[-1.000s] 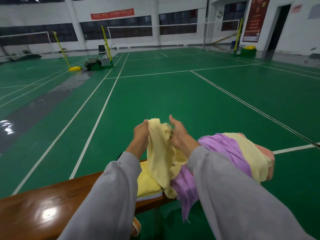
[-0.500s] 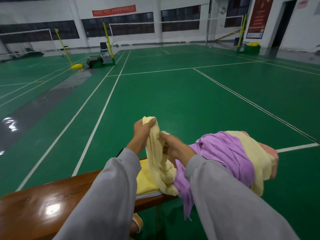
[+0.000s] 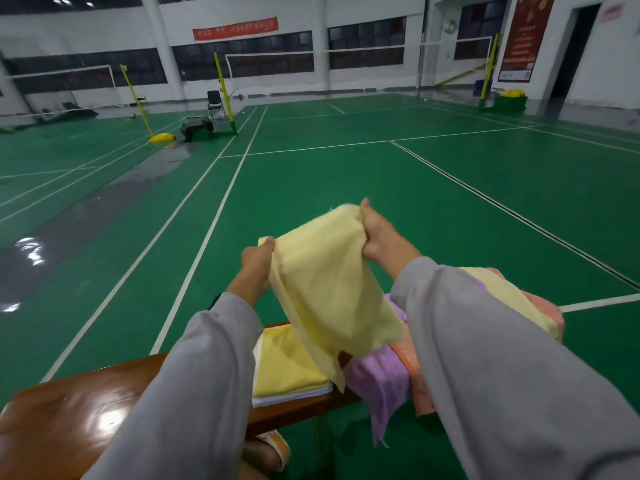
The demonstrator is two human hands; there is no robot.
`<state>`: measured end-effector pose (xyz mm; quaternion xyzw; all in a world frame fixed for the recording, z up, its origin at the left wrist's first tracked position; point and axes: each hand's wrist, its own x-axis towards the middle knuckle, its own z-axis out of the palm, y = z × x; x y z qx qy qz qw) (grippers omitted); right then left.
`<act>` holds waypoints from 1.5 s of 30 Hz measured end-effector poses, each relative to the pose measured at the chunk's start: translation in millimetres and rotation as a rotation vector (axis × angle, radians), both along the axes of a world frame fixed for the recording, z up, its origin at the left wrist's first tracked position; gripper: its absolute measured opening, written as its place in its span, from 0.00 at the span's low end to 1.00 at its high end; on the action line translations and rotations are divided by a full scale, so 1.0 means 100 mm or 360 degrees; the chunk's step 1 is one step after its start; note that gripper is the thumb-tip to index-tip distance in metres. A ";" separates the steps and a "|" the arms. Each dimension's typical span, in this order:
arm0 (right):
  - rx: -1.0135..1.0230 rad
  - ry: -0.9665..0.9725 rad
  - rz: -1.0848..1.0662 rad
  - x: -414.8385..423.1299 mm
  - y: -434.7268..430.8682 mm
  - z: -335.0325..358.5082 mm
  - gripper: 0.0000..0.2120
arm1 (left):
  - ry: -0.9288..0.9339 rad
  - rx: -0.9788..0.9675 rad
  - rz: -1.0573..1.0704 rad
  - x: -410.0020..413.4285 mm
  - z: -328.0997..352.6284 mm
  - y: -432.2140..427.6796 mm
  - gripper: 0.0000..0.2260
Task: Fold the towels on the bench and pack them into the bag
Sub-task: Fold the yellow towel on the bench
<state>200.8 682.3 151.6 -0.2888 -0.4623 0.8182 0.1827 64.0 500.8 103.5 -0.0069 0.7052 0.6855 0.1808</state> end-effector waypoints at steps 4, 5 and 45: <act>-0.0106 0.0155 -0.0089 -0.01 0.14 0.12 0.39 | -0.0030 0.0025 -0.0026 -0.10 0.04 -0.19 0.15; -0.0045 0.0072 -0.0018 -0.02 0.13 0.09 0.39 | -0.0083 0.0138 -0.0128 -0.09 0.07 -0.22 0.16; 0.0416 -0.0509 -0.0107 0.33 0.44 0.76 0.10 | 0.0124 0.0085 -0.0491 -0.38 1.15 -0.41 0.14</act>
